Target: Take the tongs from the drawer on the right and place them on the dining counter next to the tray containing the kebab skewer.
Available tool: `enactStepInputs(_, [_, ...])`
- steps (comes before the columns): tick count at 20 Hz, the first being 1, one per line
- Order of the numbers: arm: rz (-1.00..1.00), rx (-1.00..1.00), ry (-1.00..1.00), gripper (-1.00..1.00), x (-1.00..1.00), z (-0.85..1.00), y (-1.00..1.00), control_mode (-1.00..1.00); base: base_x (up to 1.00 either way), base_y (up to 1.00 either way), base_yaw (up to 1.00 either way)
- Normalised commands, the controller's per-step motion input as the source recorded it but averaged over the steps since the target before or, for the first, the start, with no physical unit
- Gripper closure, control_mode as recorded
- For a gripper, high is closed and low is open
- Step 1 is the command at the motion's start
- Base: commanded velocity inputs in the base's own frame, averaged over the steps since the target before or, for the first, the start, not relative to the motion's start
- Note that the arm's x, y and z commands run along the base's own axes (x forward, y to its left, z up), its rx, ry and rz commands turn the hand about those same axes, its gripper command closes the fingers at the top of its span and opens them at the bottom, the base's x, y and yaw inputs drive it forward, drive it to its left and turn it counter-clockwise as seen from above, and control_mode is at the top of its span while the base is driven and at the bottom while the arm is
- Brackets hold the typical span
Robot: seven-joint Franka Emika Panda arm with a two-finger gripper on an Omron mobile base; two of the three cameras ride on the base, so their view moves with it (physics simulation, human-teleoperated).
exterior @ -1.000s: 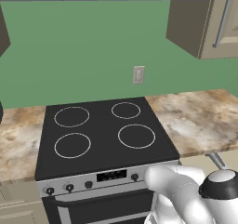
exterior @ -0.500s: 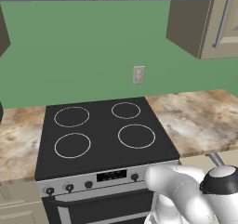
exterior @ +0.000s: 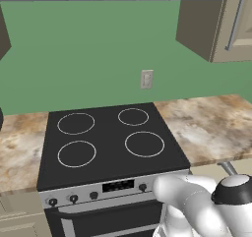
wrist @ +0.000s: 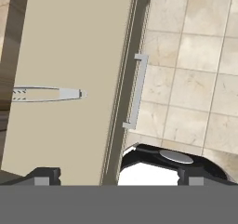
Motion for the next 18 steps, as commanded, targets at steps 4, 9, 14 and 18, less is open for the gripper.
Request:
enactStepInputs(4, [0.00,0.00,0.00,-1.00,0.03,0.00,0.00,-1.00,0.00,0.00,0.00])
enactStepInputs(9, [0.01,0.00,0.03,-1.00,0.12,-0.19,0.00,-1.00,0.00,0.00,0.00])
enactStepInputs(14, [0.01,0.00,0.02,-1.00,0.32,-0.44,0.00,-1.00,0.00,0.00,0.00])
enactStepInputs(18, [0.00,0.00,0.00,-1.00,0.23,-0.46,0.00,-1.00,0.00,0.00,0.00])
